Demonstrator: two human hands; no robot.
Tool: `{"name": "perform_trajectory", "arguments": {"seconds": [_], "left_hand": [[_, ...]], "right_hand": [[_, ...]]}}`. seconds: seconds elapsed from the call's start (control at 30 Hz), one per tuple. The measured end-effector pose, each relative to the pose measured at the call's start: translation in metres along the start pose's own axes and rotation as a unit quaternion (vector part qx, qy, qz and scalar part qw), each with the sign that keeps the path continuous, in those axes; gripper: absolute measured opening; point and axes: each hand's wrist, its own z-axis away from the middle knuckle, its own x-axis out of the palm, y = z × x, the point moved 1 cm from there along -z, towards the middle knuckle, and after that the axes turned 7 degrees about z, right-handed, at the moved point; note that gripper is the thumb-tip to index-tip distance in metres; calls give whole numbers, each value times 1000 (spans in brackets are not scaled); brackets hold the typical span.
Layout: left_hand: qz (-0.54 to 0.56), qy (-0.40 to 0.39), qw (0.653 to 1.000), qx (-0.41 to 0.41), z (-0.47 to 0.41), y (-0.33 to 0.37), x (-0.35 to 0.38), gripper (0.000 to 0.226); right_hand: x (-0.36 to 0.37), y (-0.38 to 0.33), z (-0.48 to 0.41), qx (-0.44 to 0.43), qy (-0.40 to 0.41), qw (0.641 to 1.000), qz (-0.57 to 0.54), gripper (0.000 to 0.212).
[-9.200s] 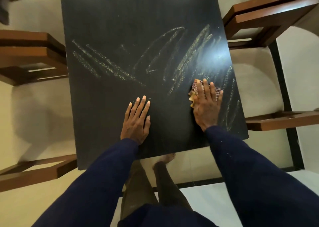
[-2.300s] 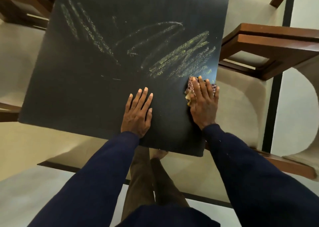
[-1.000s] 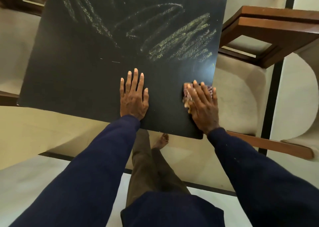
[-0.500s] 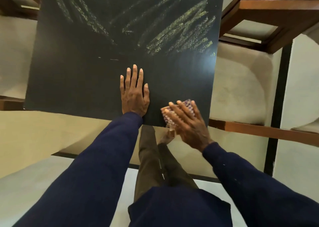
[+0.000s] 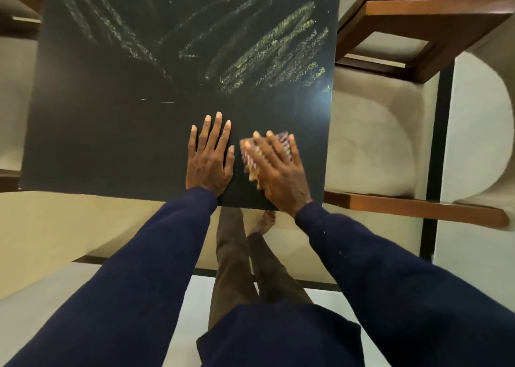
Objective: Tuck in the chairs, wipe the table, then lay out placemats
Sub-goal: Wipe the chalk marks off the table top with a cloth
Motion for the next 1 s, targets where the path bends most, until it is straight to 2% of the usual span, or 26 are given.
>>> {"name": "perform_trajectory", "arguments": {"seconds": [0.1,0.17,0.23,0.37,0.47,0.57,0.67,0.73,0.8,0.87,1.0], "left_hand": [[6,-4,1000,10,0,1,0,57],[8,-10,1000,19,-1,1,1,57],[3,-15,1000,22,-1,2,3,57],[-5,-20,1000,14,-1,0,3,57],[-8,-24,1000,13,-3,1,3,58],[-2,-19,1000,4,-4,3,2,58],[14,-6,999,-43,-5,1,1,59],[17,-5,998,-52,-5,2,2,59],[14,-5,999,-50,-5,2,3,59],[8,-4,999,-51,-5,0,3,60],[10,-4,998,-57,-6,0,4,61]], "right_hand": [[-2,24,45,-76,-15,997,-1,73],[-8,51,54,-68,-9,998,3,70],[-14,78,43,-20,7,1000,13,67],[-15,97,-32,130,26,991,27,59],[-13,80,-91,171,30,984,34,57],[-9,52,-111,120,29,992,29,66],[-9,37,-83,-6,8,1000,22,78],[-12,46,-54,-74,-1,997,24,69],[-16,66,-38,-98,2,995,19,61],[-18,85,-41,-70,11,997,24,62],[-19,91,-96,80,17,996,28,58]]}}
